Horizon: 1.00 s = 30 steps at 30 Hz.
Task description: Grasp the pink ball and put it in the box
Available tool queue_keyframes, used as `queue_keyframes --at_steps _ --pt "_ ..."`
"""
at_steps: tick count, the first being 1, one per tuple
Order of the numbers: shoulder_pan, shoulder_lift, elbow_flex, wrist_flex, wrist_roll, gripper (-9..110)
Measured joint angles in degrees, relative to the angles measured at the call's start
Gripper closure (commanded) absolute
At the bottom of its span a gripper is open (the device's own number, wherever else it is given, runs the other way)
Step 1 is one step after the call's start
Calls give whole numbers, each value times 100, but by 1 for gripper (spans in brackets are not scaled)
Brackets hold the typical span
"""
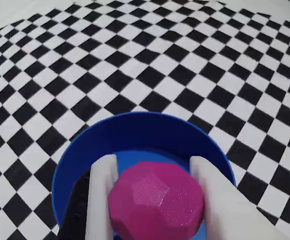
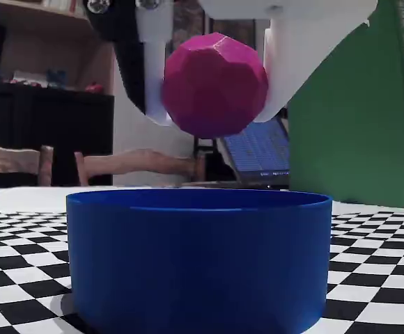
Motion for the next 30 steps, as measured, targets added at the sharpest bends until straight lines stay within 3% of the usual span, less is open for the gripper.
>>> queue_keyframes --at_steps 30 --pt "0 -1784 -1063 -343 0 101"
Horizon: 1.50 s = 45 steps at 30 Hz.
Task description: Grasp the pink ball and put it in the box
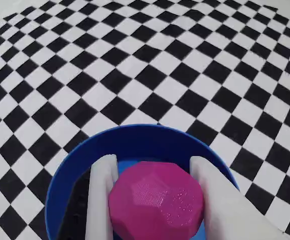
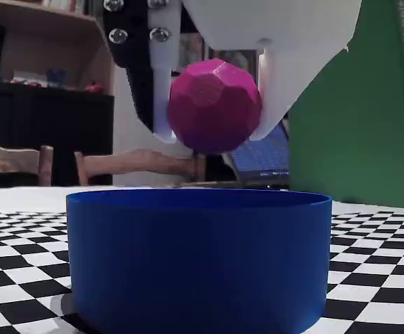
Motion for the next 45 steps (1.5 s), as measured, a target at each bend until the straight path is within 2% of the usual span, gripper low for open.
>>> queue_keyframes --at_steps 11,36,37,40,42,45 --pt "0 -677 -360 -105 0 101" --pt "0 -738 -369 -132 0 101" --pt "0 -738 -369 -132 0 97" --pt "0 -738 -369 -132 0 75" --pt "0 -738 -369 -132 0 69" --pt "-79 -738 -369 -141 0 69"
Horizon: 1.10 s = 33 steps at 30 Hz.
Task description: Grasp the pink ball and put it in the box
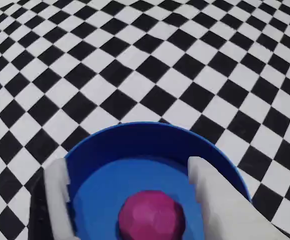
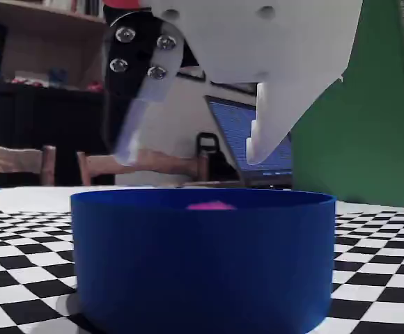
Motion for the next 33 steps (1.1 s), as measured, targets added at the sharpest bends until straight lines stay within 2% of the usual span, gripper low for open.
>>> queue_keyframes --at_steps 9,16,18,22,26,31,33 --pt "-185 185 0 -62 35 69" --pt "-835 1143 0 -62 932 69" --pt "-1107 1591 0 -18 1591 72" --pt "-1934 2725 0 237 3226 96" --pt "-2540 3823 0 765 4790 101" --pt "-3155 5115 0 1951 6776 101" --pt "-3331 5528 9 2496 7163 101"
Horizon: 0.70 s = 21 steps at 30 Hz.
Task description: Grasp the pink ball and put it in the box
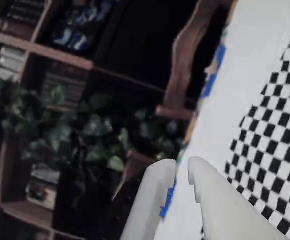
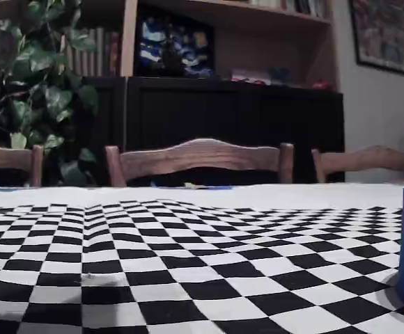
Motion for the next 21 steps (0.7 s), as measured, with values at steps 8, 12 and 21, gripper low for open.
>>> queue_keyframes --at_steps 8,12,21 --pt "-738 905 677 1257 1151 101" --pt "-1046 1213 1055 1626 1266 101" --pt "-1406 1608 1661 2487 1354 101"
